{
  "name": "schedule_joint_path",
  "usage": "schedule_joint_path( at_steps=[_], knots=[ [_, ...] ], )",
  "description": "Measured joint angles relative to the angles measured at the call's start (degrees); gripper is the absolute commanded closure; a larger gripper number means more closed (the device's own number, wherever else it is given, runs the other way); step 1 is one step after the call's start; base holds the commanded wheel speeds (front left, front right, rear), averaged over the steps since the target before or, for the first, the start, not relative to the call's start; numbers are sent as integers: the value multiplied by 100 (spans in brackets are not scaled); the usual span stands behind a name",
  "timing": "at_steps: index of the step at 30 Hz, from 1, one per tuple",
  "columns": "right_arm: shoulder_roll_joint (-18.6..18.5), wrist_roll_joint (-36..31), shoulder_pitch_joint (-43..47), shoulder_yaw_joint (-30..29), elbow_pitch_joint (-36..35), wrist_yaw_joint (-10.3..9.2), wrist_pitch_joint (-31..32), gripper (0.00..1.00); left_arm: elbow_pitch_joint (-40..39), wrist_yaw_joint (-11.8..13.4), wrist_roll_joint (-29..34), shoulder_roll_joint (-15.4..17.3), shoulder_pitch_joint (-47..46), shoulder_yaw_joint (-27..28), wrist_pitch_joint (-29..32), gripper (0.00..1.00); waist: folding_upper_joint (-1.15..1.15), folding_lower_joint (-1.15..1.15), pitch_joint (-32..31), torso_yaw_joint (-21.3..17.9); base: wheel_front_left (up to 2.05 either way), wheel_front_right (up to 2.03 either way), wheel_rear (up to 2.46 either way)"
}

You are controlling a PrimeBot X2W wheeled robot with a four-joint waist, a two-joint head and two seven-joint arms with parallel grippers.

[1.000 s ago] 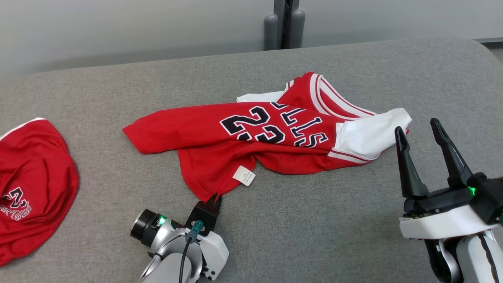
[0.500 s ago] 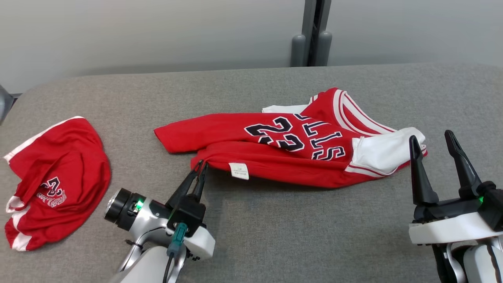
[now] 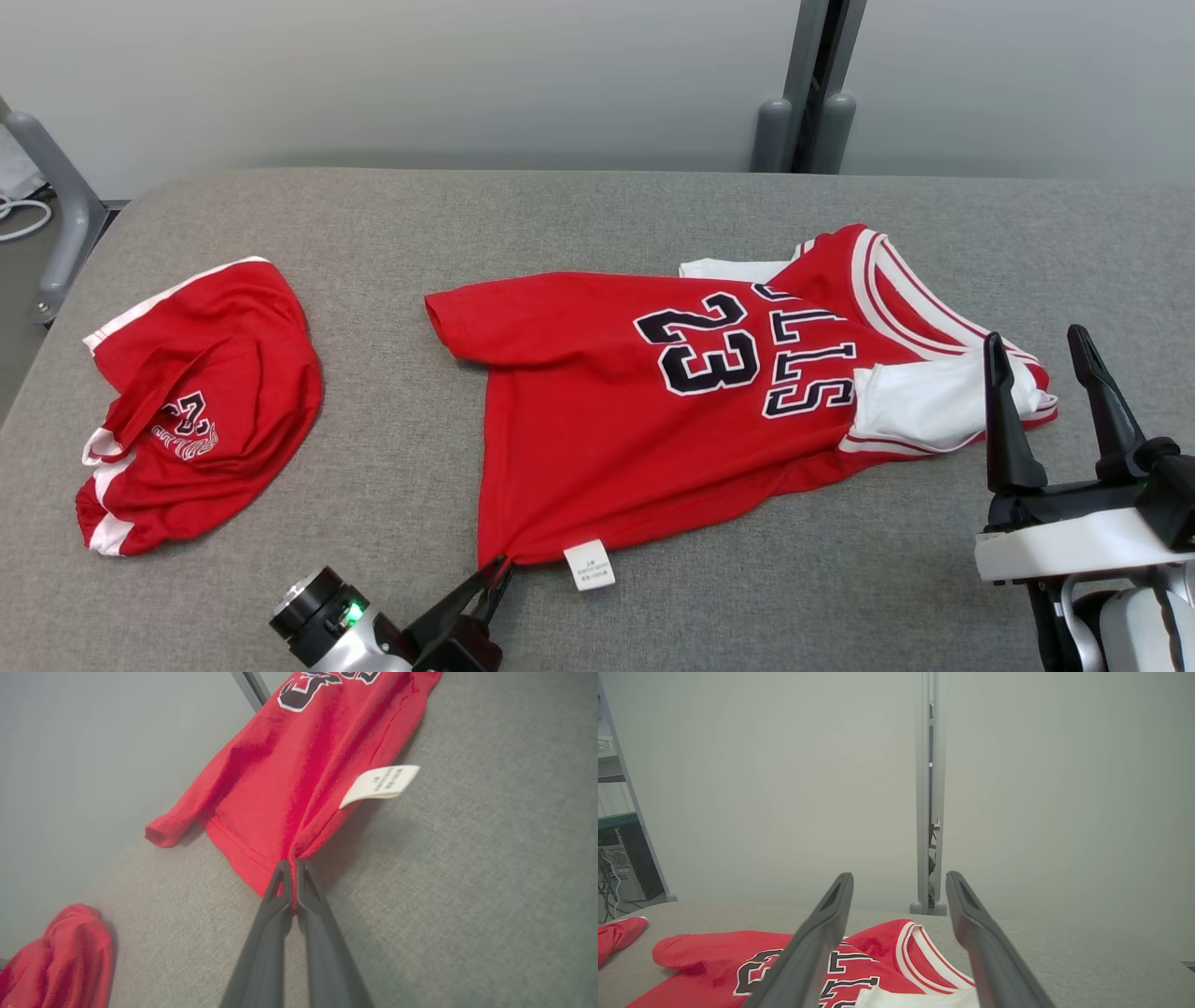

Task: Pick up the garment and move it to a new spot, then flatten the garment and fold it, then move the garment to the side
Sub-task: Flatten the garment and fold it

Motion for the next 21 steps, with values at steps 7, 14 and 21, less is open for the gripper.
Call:
schedule_joint_path(
  at_steps=[7, 14, 21],
  knots=[
    [31, -91, -36, -98, 87, 0, 0, 0, 345, -240, -445, -294, -63, 90, 200, 0, 0, 0, 16, -69, 0, 0, 0],
    [-27, -108, -120, -116, 52, -1, 0, 0, -69, 52, -1104, -676, -582, 868, 40, 0, 0, 0, 10, -246, 0, 0, 0],
    [-60, -119, -190, 18, 7, -1, -1, 0, -638, 694, -1345, -1081, -803, 1706, -102, 0, 0, 0, 8, -484, 0, 0, 0]
  ],
)
